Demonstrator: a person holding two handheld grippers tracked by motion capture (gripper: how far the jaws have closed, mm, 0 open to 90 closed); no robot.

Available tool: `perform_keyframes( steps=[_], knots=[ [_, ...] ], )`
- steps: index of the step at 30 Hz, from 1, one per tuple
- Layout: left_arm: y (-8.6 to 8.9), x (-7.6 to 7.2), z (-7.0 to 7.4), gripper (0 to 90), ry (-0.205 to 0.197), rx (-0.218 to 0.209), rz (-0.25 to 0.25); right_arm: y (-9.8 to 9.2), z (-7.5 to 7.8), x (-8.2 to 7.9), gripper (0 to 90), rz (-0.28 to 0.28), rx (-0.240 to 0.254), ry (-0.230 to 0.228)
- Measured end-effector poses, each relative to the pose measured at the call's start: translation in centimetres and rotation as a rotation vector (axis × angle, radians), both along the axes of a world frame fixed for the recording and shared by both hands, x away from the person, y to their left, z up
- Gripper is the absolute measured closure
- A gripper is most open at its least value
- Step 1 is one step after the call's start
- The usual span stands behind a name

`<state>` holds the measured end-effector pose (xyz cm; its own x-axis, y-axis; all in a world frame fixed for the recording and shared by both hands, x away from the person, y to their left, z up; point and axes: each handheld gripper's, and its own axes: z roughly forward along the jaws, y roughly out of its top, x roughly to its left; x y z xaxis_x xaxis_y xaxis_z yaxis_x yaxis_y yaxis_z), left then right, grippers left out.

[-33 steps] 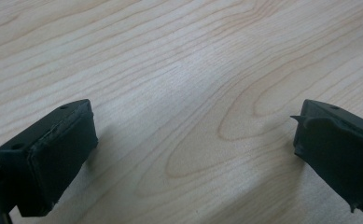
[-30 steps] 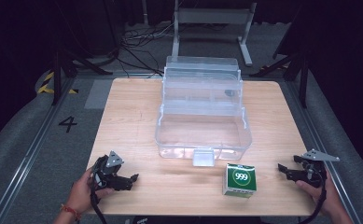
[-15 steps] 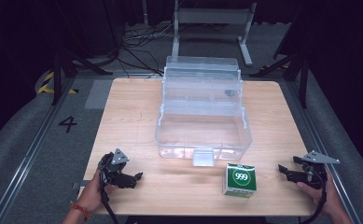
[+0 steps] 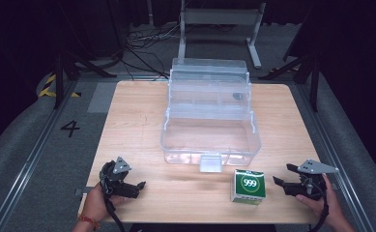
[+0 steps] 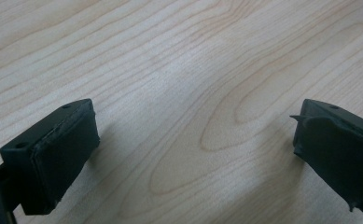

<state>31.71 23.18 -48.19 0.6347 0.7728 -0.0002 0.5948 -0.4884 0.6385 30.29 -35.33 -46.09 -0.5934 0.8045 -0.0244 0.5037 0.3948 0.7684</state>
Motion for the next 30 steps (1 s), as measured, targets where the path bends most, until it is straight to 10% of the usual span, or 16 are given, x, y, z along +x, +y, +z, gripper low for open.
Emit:
perform_keyframes(
  steps=[30],
  knots=[
    [-5.5, -1.8, 1.9, 15.2, 0.038, 0.025, -0.317, 7.9, 0.6, -1.1, 29.6, 0.176, -0.04, -0.018]
  ],
)
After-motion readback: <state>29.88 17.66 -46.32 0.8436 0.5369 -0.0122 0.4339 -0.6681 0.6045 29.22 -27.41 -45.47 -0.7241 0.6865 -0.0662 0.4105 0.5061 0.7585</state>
